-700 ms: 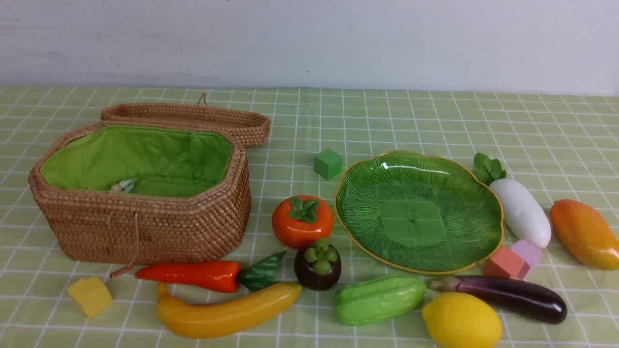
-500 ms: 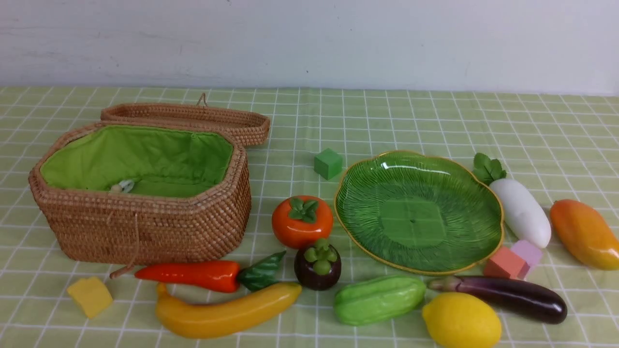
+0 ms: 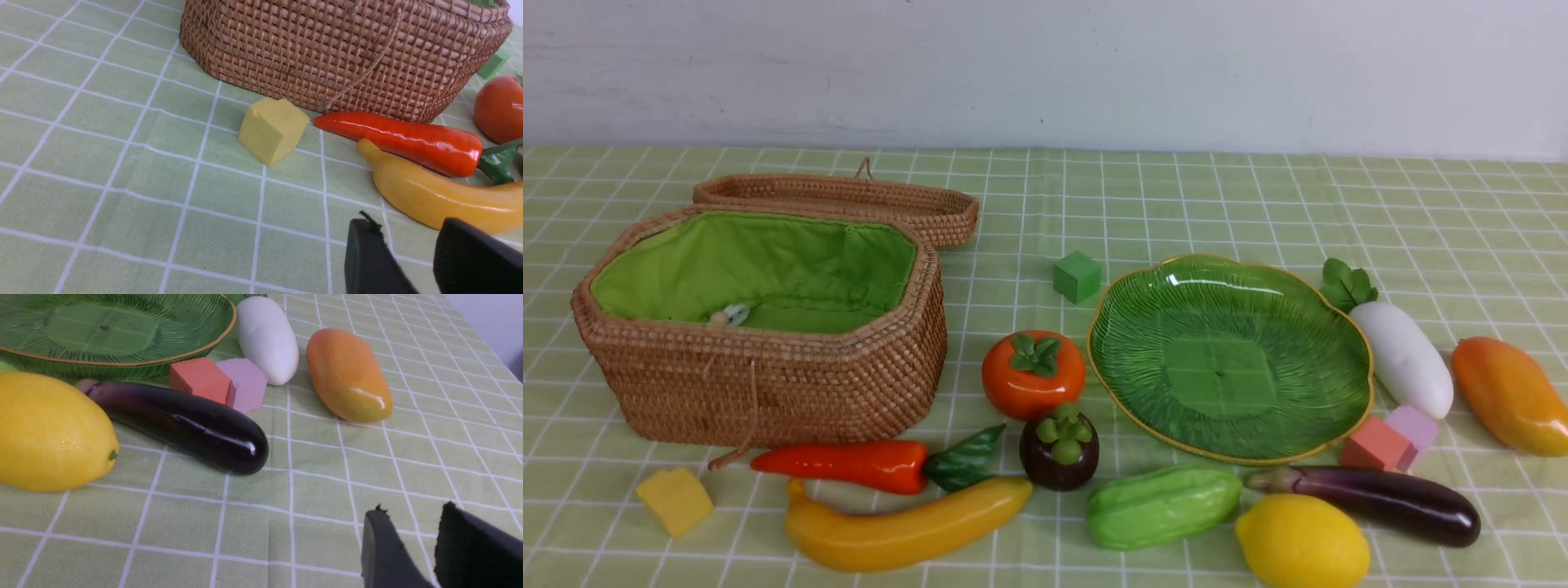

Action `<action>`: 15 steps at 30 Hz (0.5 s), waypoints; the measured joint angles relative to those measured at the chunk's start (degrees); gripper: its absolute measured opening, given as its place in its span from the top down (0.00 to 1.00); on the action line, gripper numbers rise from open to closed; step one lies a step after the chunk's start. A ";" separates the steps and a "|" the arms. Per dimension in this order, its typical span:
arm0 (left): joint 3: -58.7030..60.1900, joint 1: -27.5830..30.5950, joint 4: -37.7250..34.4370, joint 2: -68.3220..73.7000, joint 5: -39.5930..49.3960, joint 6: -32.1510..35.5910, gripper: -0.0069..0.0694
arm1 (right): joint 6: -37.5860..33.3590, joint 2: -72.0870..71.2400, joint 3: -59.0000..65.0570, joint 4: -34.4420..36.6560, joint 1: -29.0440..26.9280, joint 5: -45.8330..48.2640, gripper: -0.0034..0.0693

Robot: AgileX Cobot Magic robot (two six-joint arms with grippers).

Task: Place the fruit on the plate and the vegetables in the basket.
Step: Use the left arm to grab a banana and put it into the right plate

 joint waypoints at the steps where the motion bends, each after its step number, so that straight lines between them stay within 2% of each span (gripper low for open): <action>1: 0.00 0.00 0.00 0.00 0.00 0.00 0.60 | 0.00 0.00 0.00 0.00 0.00 0.00 0.66; 15: 0.00 0.00 -0.06 0.00 -0.35 0.00 0.60 | -0.32 0.00 0.00 0.00 0.00 0.00 0.63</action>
